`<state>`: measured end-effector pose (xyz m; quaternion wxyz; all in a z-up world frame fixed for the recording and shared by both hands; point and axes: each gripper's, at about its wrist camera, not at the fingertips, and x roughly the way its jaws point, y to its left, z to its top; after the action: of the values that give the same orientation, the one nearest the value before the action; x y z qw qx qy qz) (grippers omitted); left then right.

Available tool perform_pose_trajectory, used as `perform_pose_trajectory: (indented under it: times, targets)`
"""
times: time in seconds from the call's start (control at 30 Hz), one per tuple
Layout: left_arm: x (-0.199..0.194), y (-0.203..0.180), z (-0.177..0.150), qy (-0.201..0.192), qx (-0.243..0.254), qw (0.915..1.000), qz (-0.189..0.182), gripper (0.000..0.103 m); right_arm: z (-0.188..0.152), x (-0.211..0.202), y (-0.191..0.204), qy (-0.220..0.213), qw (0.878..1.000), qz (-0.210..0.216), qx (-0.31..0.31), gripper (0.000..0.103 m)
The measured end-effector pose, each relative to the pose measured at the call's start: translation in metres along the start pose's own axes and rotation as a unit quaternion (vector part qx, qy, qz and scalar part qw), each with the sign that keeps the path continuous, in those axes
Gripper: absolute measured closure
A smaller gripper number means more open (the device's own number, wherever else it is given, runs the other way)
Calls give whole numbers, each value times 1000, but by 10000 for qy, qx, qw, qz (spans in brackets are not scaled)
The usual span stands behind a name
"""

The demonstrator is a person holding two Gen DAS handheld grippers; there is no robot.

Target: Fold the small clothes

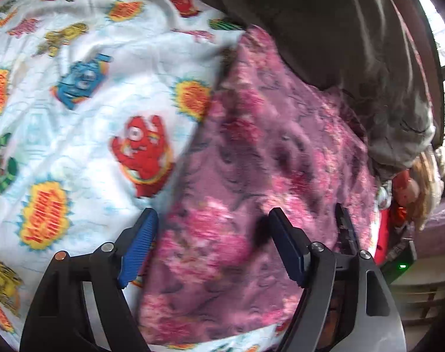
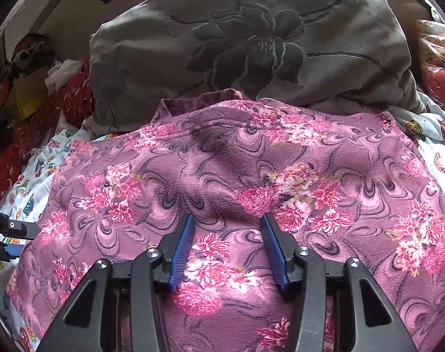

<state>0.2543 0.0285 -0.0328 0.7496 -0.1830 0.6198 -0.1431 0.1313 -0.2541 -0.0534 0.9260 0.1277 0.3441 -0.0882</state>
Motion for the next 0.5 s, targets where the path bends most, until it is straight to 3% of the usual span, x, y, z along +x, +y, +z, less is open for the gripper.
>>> perform_pose_trajectory:
  times: [0.07,0.1,0.13,0.23,0.5]
  targets:
    - [-1,-11,-4,54,78,9999,-121,58,-1,0,-1,-8,10000,29,23,54]
    - [-1,-16,-5,52,144,9999,-31,64,0,0,-2,-13,10000,45,29,54]
    - [-2,-23,-8,34,234,9997,34,81,0,-1,-4,-20,10000,68,44,54]
    - [-9,-38,-14,-152,275,9994,158,86,0,0,-5,-32,9999,110,73,53]
    - [-45,-65,-23,-568,216,9982,0,89,-1,-1,-8,-62,9997,202,143,53]
